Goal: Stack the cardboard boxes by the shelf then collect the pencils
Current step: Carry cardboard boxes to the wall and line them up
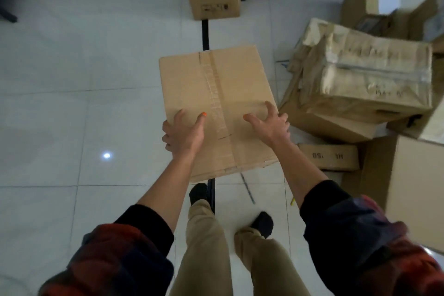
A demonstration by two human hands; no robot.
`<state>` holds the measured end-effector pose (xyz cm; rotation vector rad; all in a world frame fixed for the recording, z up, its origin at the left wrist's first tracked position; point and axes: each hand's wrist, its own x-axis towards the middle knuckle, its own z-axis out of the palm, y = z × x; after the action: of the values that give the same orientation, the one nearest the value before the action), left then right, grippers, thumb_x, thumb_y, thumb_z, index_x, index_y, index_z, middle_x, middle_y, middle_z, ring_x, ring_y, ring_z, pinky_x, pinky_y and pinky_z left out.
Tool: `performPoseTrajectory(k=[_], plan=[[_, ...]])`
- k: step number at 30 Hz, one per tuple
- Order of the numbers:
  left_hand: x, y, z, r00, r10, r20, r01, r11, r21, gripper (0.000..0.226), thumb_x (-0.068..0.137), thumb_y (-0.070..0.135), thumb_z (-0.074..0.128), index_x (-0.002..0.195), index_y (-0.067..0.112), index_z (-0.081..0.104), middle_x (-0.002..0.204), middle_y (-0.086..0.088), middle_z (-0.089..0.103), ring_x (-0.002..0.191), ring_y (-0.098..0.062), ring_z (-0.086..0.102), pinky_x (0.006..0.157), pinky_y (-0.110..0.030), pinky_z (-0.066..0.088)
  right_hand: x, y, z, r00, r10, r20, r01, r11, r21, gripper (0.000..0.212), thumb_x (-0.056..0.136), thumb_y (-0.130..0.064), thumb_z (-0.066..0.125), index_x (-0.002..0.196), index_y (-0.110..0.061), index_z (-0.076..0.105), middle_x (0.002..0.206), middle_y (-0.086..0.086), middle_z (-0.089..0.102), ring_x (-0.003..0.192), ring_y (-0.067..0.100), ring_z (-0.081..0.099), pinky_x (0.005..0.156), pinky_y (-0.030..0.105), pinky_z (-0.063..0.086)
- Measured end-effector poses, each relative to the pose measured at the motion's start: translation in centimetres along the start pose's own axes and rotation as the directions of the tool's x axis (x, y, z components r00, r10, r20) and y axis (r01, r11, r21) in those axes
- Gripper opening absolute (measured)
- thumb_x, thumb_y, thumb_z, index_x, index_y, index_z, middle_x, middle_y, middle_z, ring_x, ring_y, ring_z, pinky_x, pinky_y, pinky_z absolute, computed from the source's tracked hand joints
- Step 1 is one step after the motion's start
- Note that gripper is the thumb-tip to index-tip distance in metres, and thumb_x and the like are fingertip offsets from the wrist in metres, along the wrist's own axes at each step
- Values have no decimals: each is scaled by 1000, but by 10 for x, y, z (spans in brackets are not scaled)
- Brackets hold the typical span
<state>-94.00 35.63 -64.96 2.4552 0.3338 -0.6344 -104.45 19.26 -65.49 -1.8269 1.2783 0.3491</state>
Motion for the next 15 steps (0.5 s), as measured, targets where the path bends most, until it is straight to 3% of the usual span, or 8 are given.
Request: performPoseTrajectory(k=[9, 15], plan=[[29, 72, -48, 995, -70, -68, 61, 991, -121, 59, 79, 69, 52, 129, 39, 53, 148, -5, 34, 127, -35, 38, 109, -49, 29, 12, -93, -43, 994, -104, -32, 100, 987, -125, 88, 81, -70, 53, 153, -33, 19, 148, 24, 25, 136, 45, 26, 111, 56, 22], [84, 142, -85, 997, -62, -36, 56, 989, -134, 55, 81, 69, 48, 124, 37, 56, 146, -7, 36, 127, -36, 37, 106, -48, 28, 47, -175, -58, 996, -70, -53, 62, 990, -128, 85, 82, -68, 53, 152, -33, 21, 149, 25, 25, 137, 43, 25, 111, 56, 21]])
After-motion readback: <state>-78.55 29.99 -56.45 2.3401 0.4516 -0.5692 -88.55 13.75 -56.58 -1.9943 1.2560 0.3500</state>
